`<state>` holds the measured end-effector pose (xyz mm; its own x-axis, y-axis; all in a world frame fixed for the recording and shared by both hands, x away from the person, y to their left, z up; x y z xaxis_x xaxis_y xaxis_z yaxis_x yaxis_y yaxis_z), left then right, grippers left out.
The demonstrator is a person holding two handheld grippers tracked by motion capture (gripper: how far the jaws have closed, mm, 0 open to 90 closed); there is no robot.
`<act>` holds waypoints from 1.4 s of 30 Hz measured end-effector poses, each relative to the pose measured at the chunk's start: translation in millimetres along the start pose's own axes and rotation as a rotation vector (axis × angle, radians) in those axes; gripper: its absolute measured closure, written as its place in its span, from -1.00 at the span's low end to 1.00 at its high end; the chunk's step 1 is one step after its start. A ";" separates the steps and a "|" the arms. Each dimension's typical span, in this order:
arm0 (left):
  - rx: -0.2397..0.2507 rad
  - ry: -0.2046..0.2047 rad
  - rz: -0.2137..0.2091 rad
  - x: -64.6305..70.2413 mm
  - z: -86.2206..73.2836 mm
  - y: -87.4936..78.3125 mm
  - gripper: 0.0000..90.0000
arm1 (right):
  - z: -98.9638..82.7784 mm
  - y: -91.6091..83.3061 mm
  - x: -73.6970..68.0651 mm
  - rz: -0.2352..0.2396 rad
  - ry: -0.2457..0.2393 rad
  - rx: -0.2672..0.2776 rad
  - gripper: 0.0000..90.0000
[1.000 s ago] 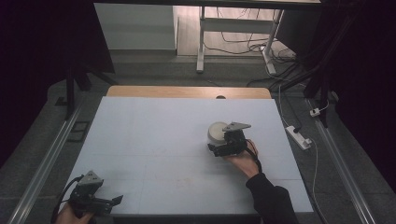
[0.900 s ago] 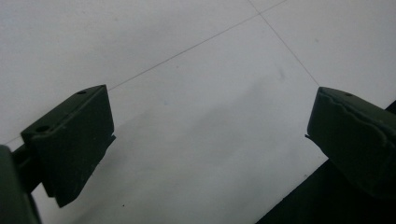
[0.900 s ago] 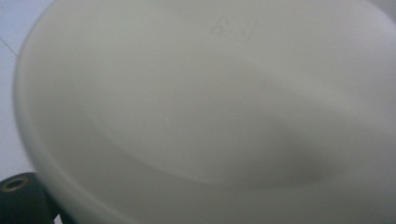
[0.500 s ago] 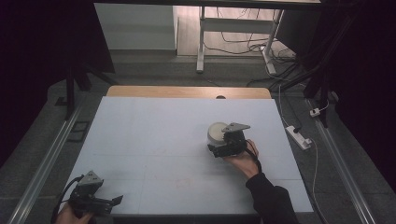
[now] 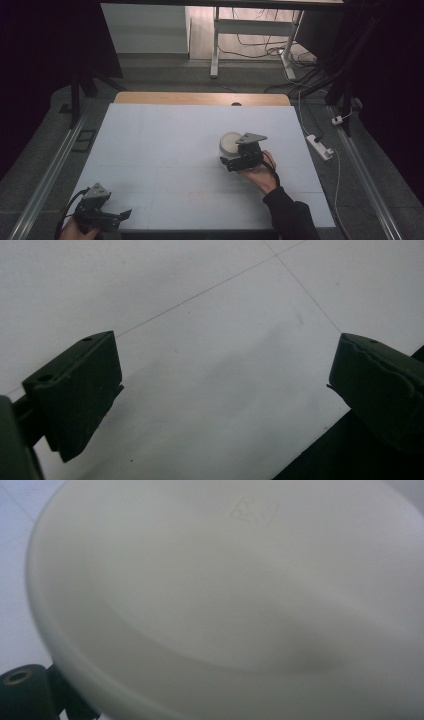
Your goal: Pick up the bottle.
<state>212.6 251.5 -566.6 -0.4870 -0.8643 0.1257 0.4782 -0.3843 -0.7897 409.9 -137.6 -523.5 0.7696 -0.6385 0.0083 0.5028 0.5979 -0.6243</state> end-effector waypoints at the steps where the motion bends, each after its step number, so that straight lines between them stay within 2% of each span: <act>1: 0.000 0.000 0.000 0.0 0.0 0.0 -0.97 | 0.3 -0.4 -1.8 0.005 -0.003 -0.002 -0.86; 8: 0.000 0.001 0.000 0.1 0.0 0.0 -0.97 | 1.8 -1.9 -13.4 0.040 -0.013 -0.007 -0.86; 13: 0.000 0.001 0.000 0.2 0.0 0.0 -0.97 | 3.3 -3.8 -26.1 0.086 -0.014 -0.006 -0.86; 30: -0.005 0.003 -0.001 0.7 0.0 0.2 -0.97 | 7.7 -8.5 -62.8 0.155 -0.056 0.021 -0.86; 37: -0.007 0.005 -0.002 0.7 0.0 0.3 -0.97 | 9.6 -9.4 -80.5 0.199 -0.083 0.022 -0.86; 42: -0.007 0.007 -0.003 0.8 0.0 0.3 -0.97 | 10.4 -9.8 -90.7 0.211 -0.103 0.026 -0.86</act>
<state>212.3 250.7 -566.8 -0.4932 -0.8610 0.1242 0.4718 -0.3847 -0.7934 339.3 -80.5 -509.9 0.8941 -0.4460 -0.0399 0.3353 0.7261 -0.6003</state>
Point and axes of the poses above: each handheld gripper's, and its own axes: y roughly forward along the jaws, z roughly out of its top, x roughly to its right, the point moved 5 cm from there along y, roughly forward along the jaws, and after that the axes turned 3 degrees about z, right-handed, at the moved point
